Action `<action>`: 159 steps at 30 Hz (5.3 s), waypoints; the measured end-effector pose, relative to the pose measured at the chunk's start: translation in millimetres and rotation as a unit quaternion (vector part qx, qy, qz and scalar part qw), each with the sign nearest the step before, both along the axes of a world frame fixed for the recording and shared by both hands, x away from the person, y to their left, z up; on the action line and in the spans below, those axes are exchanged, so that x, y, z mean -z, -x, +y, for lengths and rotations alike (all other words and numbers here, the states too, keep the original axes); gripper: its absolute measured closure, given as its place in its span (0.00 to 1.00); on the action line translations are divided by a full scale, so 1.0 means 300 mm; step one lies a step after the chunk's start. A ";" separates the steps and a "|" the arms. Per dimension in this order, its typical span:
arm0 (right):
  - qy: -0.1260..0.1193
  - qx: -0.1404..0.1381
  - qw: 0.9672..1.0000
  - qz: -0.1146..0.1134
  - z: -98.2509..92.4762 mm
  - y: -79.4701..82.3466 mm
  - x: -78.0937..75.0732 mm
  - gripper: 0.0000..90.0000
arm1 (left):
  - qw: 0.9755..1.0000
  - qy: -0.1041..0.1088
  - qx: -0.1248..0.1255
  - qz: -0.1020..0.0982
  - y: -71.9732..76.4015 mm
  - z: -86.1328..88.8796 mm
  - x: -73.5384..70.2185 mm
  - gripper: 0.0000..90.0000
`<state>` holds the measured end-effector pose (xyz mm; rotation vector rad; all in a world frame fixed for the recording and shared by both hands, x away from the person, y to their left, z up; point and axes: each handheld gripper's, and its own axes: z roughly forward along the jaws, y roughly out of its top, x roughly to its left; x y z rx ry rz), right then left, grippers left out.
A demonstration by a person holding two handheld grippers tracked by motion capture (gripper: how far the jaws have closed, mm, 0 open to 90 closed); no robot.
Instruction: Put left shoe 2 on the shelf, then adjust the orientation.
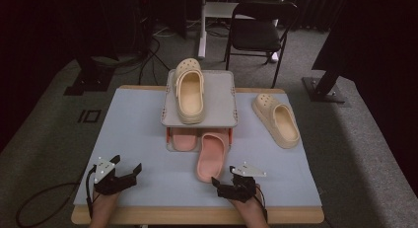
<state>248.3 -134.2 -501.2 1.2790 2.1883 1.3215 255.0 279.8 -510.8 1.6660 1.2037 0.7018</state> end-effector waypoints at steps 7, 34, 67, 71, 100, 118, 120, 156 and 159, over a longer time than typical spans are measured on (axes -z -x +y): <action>0.025 -0.004 1.000 -0.004 0.022 0.011 0.024 0.19 | 1.000 0.001 -0.001 -0.001 0.000 0.003 0.000 0.11; 0.040 0.042 0.998 -0.012 -0.011 -0.119 0.032 0.21 | 1.000 -0.002 0.000 0.001 0.000 0.000 0.000 0.11; 0.052 0.100 0.993 -0.027 -0.002 -0.279 0.042 0.21 | 1.000 -0.002 0.002 0.003 -0.003 0.003 0.005 0.11; 0.044 0.109 0.993 -0.018 -0.006 -0.300 0.047 0.20 | 1.000 -0.001 0.001 0.003 -0.004 0.002 0.007 0.11; 0.005 0.054 0.997 -0.047 -0.061 -0.261 -0.001 0.12 | 1.000 0.000 0.002 0.003 -0.002 0.001 0.005 0.11; -0.021 0.030 0.998 -0.060 -0.239 -0.234 -0.030 0.12 | 1.000 -0.001 0.001 0.004 -0.003 -0.003 0.006 0.11; -0.031 0.028 0.997 -0.060 -0.248 -0.233 -0.033 0.12 | 1.000 -0.002 0.002 0.003 -0.003 -0.005 0.006 0.11; -0.011 0.161 0.985 -0.062 -0.585 -0.440 -0.092 0.17 | 1.000 -0.007 0.006 0.007 -0.005 -0.011 0.015 0.11; -0.012 0.168 0.984 -0.056 -0.591 -0.463 -0.089 0.18 | 1.000 -0.007 0.007 0.007 -0.005 -0.011 0.015 0.11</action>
